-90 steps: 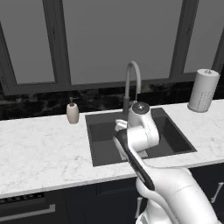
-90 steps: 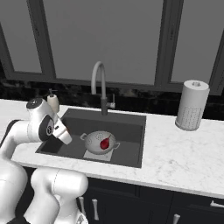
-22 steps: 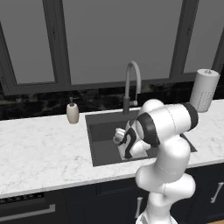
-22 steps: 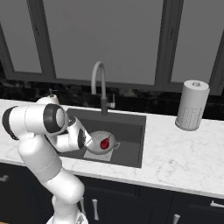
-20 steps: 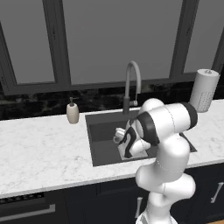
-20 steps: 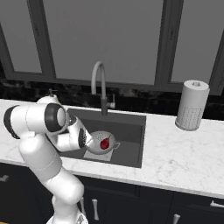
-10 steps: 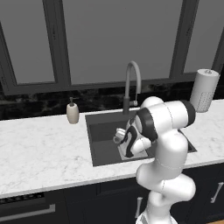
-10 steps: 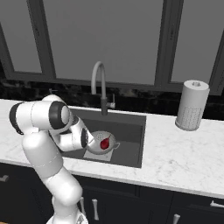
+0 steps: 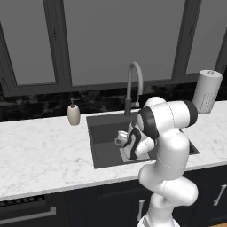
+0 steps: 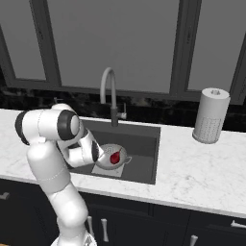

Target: Put the colander in the sink, put the peach, pear in the colander, and turn on the sink faucet and pour water over the colander.

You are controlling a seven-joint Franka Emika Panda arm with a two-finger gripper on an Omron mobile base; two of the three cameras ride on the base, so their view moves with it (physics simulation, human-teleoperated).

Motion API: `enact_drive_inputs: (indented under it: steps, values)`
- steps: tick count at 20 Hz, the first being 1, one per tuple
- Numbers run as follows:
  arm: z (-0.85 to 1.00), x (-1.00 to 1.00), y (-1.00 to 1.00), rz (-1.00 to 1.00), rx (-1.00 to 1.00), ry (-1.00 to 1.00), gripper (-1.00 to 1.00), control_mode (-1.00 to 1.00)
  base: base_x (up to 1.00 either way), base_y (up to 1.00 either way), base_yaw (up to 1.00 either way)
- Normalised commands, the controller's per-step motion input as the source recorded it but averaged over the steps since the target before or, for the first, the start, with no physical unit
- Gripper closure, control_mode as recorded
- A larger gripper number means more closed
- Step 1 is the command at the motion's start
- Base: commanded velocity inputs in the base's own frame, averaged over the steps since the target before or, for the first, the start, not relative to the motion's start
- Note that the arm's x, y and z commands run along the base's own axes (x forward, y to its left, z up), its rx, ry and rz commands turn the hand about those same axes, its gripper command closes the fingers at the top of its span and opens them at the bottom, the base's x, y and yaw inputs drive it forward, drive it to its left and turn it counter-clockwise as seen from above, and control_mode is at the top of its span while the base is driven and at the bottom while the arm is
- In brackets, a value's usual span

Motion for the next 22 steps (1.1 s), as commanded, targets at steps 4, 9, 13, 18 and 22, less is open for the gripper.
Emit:
enact_drive_inputs:
  steps: [4, 9, 13, 18, 22]
  values:
    - [0.0, 0.0, 0.0, 0.0, 0.0, 0.0, -1.0, -1.0, 0.0, 0.0, 0.0]
    - [0.0, 0.0, 0.0, 0.0, 0.0, 0.0, -1.0, -1.0, 0.0, 0.0, 0.0]
    - [0.0, 0.0, 0.01, 0.0, 0.0, 0.0, -1.0, -1.0, 0.0, 0.0, 0.0]
    - [0.18, 0.0, 0.01, 0.0, 0.0, -0.01, -1.0, -1.0, 0.0, 0.0, 0.0]
    - [0.36, 0.0, 0.0, 0.0, 0.0, -0.03, -1.0, -1.0, 0.0, 0.0, 0.0]
